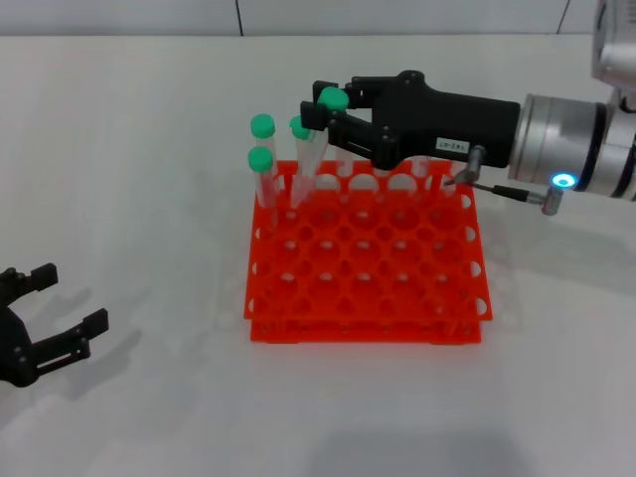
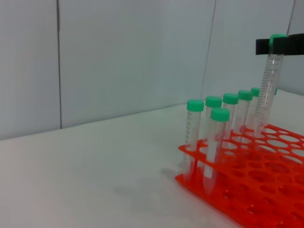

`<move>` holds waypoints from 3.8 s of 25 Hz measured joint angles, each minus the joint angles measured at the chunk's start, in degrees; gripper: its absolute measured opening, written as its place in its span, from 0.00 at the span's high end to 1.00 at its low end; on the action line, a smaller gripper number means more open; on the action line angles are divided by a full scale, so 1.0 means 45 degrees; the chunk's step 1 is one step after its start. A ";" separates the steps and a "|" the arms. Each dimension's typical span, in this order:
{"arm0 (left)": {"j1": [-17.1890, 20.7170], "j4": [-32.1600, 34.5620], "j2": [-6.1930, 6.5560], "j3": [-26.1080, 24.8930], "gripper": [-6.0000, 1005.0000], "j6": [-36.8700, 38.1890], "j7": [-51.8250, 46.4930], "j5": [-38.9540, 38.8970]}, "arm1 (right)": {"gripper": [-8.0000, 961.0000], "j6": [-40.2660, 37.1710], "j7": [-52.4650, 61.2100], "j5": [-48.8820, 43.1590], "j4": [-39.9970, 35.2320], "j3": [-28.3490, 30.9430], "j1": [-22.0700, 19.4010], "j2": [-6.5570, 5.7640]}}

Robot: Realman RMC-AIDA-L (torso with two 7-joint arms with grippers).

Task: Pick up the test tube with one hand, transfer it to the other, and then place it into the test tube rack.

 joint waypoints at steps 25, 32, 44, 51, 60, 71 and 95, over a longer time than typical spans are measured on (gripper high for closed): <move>-0.0358 -0.0323 -0.0014 -0.0047 0.12 -0.0112 -0.0030 -0.0008 | 0.72 0.3440 -0.0283 -0.0039 -0.1579 -0.1619 -0.0443 0.0112; -0.0463 -0.0323 -0.0014 -0.0047 0.12 -0.0117 -0.0036 0.0000 | 0.72 0.3864 -0.0296 -0.0060 -0.1544 -0.2026 -0.0346 0.0091; -0.0564 -0.0323 -0.0014 -0.0047 0.12 -0.0135 0.0008 0.0002 | 0.72 0.4651 -0.0218 -0.0102 -0.1481 -0.2847 0.0096 0.0072; -0.0578 -0.0323 -0.0011 -0.0047 0.12 -0.0160 0.0014 0.0002 | 0.72 0.4709 -0.0216 -0.0101 -0.1366 -0.2897 0.0125 0.0073; -0.0638 -0.0452 0.0008 -0.0046 0.12 -0.0309 0.0024 0.0079 | 0.72 0.4595 -0.0235 -0.0101 -0.1381 -0.2865 0.0017 0.0073; -0.0722 -0.0636 0.0027 -0.0047 0.12 -0.0312 0.0051 0.0050 | 0.48 0.4478 -0.0180 -0.0076 -0.1476 -0.2783 -0.0086 0.0002; -0.1256 -0.0616 0.0092 -0.0347 0.12 0.0640 -0.0030 0.0131 | 0.40 -0.3632 0.0093 -0.6200 -0.1323 0.4016 -0.2488 -0.0571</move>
